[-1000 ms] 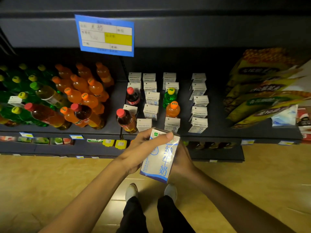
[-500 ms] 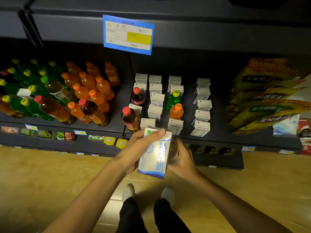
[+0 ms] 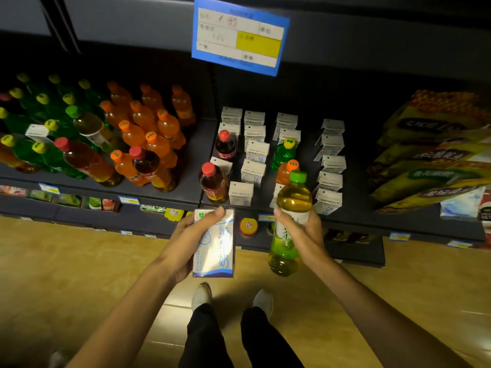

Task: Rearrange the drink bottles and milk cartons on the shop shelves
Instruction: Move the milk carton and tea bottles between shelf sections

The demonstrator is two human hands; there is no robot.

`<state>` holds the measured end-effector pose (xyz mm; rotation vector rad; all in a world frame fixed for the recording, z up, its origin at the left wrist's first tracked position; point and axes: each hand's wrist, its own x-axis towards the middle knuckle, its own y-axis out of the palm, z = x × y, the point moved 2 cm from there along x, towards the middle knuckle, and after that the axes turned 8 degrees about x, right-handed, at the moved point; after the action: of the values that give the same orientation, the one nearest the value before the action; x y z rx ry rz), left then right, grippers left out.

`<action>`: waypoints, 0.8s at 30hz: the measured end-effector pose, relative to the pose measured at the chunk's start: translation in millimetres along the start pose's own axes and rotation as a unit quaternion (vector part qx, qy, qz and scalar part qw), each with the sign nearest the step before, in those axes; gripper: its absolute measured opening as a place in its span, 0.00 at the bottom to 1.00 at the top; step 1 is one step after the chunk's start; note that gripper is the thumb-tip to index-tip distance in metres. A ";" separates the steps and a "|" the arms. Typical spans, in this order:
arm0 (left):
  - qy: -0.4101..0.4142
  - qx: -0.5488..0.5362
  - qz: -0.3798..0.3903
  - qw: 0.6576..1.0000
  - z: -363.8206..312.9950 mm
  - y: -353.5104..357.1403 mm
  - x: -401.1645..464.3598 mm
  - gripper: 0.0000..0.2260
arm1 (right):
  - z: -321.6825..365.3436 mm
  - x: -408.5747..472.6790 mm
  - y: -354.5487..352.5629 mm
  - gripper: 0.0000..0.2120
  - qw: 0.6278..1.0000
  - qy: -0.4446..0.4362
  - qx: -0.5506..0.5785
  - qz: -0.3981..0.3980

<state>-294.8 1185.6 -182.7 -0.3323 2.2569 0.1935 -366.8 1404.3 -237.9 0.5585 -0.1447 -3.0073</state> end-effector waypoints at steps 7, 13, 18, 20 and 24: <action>0.014 -0.072 -0.050 0.996 0.8 -43.7 20.0 0.45 | 26.2 26.2 88.5 0.21 0.986 0.074 0.130 0.066; 0.029 -0.107 -0.064 0.992 -15.4 -77.6 29.0 0.42 | 24.2 47.3 152.5 0.17 0.983 0.118 0.116 0.076; 0.038 -0.088 -0.053 0.994 -24.3 -110.5 31.7 0.21 | 1.7 59.5 183.5 0.41 0.983 0.149 0.102 0.025; 0.038 -0.072 -0.052 0.995 -24.3 -125.4 36.4 0.15 | -4.3 63.1 188.0 0.43 0.981 0.155 0.116 0.010; 0.037 -0.056 -0.051 0.996 -24.7 -148.3 45.8 0.15 | 9.9 61.8 200.2 0.45 0.978 0.141 0.151 -0.017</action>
<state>-296.5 1030.1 -205.9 -0.5210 2.2991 0.2583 -415.7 1200.5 -229.1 1.0137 -0.5826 -2.9126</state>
